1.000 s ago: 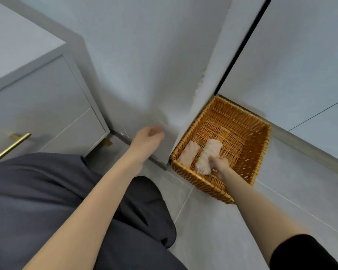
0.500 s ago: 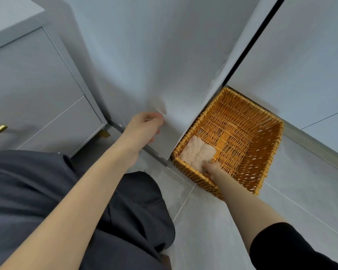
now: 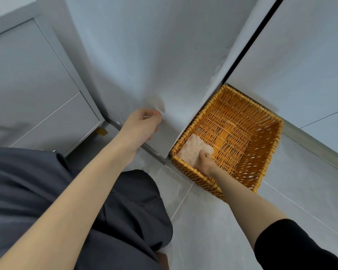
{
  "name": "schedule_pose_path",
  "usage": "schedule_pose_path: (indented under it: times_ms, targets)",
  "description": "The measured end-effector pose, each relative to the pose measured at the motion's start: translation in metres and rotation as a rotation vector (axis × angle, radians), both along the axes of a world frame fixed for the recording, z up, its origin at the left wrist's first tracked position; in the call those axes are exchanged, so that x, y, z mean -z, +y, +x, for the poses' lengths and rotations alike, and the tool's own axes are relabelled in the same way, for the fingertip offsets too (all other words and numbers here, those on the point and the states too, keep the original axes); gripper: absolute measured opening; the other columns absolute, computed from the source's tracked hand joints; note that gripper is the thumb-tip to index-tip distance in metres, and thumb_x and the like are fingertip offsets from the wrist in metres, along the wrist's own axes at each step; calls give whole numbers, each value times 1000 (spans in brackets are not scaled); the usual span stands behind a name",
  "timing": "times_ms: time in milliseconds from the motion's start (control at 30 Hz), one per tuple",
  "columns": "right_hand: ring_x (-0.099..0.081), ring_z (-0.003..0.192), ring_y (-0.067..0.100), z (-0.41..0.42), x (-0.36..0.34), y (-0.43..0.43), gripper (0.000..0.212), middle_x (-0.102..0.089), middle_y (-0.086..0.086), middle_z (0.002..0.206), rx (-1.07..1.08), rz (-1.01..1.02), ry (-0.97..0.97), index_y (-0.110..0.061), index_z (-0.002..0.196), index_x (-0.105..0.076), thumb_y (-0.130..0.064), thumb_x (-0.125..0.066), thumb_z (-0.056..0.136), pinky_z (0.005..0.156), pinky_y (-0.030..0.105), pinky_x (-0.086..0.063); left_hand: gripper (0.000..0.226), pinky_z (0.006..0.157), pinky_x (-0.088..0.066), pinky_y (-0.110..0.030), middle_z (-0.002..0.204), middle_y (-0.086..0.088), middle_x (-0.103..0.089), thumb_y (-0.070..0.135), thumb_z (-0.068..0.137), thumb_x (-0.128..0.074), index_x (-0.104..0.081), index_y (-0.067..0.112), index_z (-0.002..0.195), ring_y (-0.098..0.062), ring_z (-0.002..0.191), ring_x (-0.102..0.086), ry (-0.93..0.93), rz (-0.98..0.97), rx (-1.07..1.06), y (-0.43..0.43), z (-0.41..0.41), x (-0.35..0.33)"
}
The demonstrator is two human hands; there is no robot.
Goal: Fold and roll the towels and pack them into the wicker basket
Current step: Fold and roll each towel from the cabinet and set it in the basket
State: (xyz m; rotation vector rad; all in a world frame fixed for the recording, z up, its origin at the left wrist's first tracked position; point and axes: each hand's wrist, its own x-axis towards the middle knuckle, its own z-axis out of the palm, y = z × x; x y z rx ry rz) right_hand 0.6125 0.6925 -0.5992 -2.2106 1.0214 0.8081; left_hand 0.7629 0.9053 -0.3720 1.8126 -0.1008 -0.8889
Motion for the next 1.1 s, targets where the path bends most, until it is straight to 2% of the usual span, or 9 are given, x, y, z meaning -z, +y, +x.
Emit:
schedule_pose_path:
  times_ms: [67,133,233,333,400,500,633,933,1100]
  targets:
    - [-16,144,33,0,-8,-4,75,-7,13,159,-25,34,32,-11,153,0,-21,-47,95,117,41,-21,26,80,-50,-22,116,2,-62,23,97,-50,-55,20,123,-11,103,-59,0,-1,6,0,0,-1]
    - [-29,139,32,1,-20,-9,59,-25,15,155,-10,3,-17,-10,152,-15,-18,-38,98,114,40,-29,28,82,-50,-23,117,2,-61,23,98,-49,-54,19,125,-10,103,-59,-2,-4,16,1,-1,-1]
    - [-61,103,27,3,-48,-8,46,-56,15,131,115,-87,-178,-12,143,-37,-15,-34,97,87,38,-51,31,80,-49,-22,121,4,-60,23,98,-48,-53,19,129,-7,102,-59,11,-24,31,4,-4,-6]
    - [-59,75,12,4,-82,3,36,-62,10,120,100,-115,-340,-14,131,-50,-20,-39,98,67,29,-51,32,81,-49,-22,123,4,-59,23,99,-48,-53,20,130,-7,103,-59,18,-40,37,10,-7,-11]
    - [-61,82,15,3,-108,14,30,-63,5,120,40,-104,-425,-17,124,-55,-22,-42,98,67,26,-50,31,82,-49,-23,123,4,-60,24,98,-49,-54,21,128,-8,103,-59,6,-56,35,15,-11,-16]
    - [-62,100,15,-4,-150,34,27,-67,-1,115,-68,-64,-506,-20,118,-59,-19,-43,96,84,31,-53,28,80,-47,-22,122,5,-60,25,97,-50,-56,22,125,-8,101,-59,-43,-84,22,23,-17,-26]
    - [-63,94,7,-16,-202,66,25,-68,-10,103,-233,-12,-561,-24,115,-61,-19,-44,97,85,36,-53,24,82,-47,-23,120,5,-61,23,98,-49,-57,25,120,-9,103,-59,-85,-127,5,34,-23,-46]
    - [-61,95,-2,2,-295,128,24,-65,-15,106,-356,-16,-792,-31,119,-59,-29,-49,98,84,21,-51,24,91,-48,-28,116,8,-64,17,99,-46,-59,26,118,-10,103,-61,-185,-253,-109,83,-12,-111]
    - [-61,89,-6,41,-338,157,25,-66,-16,100,-415,12,-892,-30,122,-55,-27,-46,98,73,10,-45,20,97,-47,-32,117,4,-65,14,98,-47,-60,26,108,-15,105,-61,-263,-310,-218,130,2,-153]
